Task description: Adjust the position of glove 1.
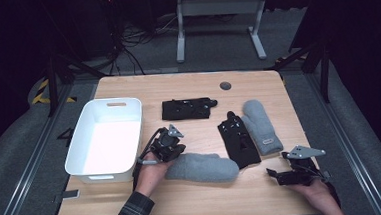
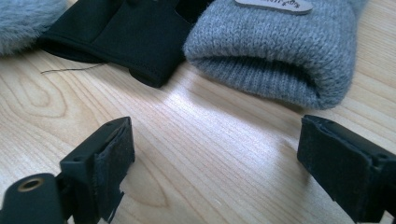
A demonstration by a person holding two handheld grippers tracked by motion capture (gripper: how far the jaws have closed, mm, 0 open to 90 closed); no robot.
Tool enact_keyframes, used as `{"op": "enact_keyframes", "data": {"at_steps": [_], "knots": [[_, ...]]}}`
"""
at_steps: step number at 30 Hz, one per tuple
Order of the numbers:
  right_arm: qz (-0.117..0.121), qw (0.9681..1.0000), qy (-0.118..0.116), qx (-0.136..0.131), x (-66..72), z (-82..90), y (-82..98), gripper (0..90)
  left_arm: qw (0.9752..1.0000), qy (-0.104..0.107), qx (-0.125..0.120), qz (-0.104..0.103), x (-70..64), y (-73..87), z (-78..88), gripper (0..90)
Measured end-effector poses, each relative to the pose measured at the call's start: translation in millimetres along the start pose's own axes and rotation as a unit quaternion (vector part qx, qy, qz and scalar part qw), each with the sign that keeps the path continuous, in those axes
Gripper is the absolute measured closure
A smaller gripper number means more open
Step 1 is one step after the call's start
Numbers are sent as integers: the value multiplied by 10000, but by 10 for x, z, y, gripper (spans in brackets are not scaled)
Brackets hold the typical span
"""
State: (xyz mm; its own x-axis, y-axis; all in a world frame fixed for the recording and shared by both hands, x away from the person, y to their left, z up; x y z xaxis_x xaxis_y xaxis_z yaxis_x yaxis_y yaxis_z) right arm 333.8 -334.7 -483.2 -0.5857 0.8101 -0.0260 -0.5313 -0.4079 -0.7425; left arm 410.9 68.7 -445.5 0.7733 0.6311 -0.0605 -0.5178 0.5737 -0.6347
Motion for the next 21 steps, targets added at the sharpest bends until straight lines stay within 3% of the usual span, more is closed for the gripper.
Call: {"op": "enact_keyframes", "data": {"at_steps": [1,8,10,13,14,15,18,19,21], "knots": [[2,10000,-1,-1,0,0,0,116,9998,-77,162,-26,19,28,-45,900],[34,10000,-79,-8,25,17,-7,177,9998,-60,197,-19,10,61,-53,900],[108,9995,-287,80,69,56,-69,305,9997,-36,222,-20,19,68,-53,900],[232,9981,-548,-163,174,124,-152,509,9998,-46,209,1,19,69,-58,900],[232,9981,-548,-163,174,124,-152,509,9998,-46,209,1,19,69,-58,900],[269,9956,-874,-193,268,128,-208,649,9998,-44,211,7,19,69,-58,900],[394,9905,-1310,-169,451,65,-298,848,9998,-30,214,-1,19,70,-57,900],[459,9880,-1465,-154,516,32,-331,895,9998,-30,214,-1,19,70,-57,900],[542,9834,-1729,-118,645,-33,-392,899,9998,-28,196,8,21,72,-60,900]]}}
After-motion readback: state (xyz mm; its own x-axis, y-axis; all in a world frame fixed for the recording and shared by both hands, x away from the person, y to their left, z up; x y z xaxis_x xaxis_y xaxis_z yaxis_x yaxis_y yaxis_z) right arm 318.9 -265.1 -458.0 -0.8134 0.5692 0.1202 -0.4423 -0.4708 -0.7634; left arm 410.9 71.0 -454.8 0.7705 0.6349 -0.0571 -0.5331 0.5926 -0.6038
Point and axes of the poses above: each handheld gripper's, and its own axes: z roughly backward along the jaws, y roughly out of its underside, x roughly to its left, the point moved 2 cm from there along -z, roughly forward along the jaws, and after that the axes turned 1 degree about -x, right-handed, at the moved point
